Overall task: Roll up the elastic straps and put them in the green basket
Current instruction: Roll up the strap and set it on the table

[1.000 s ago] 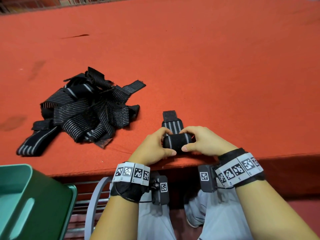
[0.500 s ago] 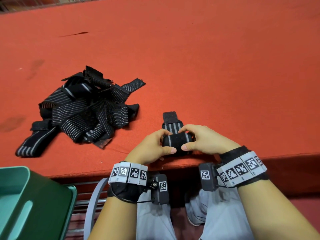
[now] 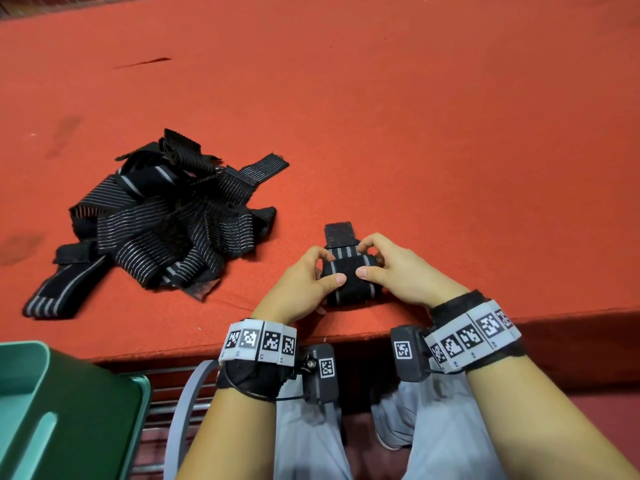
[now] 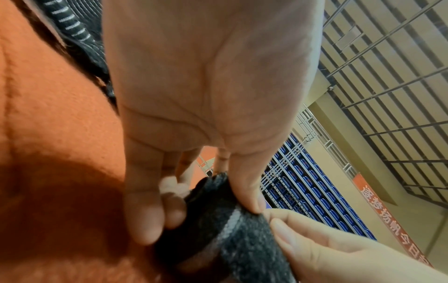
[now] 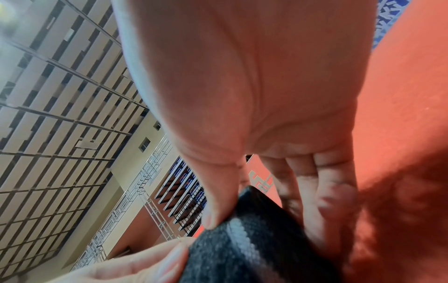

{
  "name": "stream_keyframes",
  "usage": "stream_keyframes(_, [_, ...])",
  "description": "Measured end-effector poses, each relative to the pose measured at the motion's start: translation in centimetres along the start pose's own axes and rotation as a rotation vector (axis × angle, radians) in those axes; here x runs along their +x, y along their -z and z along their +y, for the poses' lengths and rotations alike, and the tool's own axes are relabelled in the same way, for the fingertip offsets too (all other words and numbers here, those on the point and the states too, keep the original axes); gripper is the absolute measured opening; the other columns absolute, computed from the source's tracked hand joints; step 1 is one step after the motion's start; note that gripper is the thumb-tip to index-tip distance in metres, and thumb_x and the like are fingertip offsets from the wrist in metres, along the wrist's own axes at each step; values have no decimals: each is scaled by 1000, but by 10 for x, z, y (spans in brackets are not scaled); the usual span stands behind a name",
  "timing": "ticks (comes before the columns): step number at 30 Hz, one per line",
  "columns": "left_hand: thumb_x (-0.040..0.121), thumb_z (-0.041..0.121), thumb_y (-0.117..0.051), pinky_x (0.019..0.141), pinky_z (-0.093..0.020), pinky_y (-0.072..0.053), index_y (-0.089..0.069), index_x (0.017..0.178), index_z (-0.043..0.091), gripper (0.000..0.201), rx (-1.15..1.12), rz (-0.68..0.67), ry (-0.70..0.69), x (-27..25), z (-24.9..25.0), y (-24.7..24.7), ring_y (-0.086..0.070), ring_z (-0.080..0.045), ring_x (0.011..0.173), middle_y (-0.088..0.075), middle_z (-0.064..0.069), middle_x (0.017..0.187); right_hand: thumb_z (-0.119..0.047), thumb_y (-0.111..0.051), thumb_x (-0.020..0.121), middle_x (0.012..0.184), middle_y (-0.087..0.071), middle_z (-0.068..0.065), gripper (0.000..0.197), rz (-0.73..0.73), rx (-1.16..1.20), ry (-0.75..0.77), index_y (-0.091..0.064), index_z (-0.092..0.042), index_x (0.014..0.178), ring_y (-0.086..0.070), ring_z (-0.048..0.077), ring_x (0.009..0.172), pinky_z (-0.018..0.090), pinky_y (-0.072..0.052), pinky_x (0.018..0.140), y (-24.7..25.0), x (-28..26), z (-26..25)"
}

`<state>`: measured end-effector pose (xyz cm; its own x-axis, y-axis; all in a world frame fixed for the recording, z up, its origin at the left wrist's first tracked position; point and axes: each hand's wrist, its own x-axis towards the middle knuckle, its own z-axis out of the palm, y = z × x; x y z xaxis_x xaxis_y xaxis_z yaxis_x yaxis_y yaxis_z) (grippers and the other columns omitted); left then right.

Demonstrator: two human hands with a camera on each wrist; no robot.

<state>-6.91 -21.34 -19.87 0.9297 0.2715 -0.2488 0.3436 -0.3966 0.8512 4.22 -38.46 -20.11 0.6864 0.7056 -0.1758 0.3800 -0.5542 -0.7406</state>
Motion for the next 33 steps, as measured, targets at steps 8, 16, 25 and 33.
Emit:
stream_keyframes(8, [100,45,-48,74,-36,-49,-51,135,34,36,318,68,19,8,-1,1,-61,-22,87,-63,5,91,-45,-60,94,124,-60,1,56,-59,-227,-13,-41,-33,145,-57,20,108,32,-43,85,5,-7,-10])
stream_keyframes(16, [103,47,-36,91,-40,-43,-22,151,23,55,546,-54,9,5,9,-8,-58,-37,115,-62,-14,129,-44,-59,92,110,-64,15,52,-91,-505,-22,-44,-16,133,-62,35,97,37,-46,73,-4,-2,-26])
stream_keyframes(25, [95,41,-53,78,-36,-41,-15,150,23,69,582,-119,-4,5,13,-6,-61,-32,99,-63,-7,103,-40,-68,86,107,-65,13,77,-94,-594,25,-28,-18,147,-63,35,96,41,-53,77,-4,-3,-25])
stream_keyframes(33, [87,36,-67,84,-39,-50,-16,147,31,79,553,-70,-45,7,-2,-4,-64,-28,95,-66,-7,107,-36,-69,87,92,-60,6,66,-57,-494,30,-29,-23,138,-62,31,86,41,-51,73,-1,-4,-22])
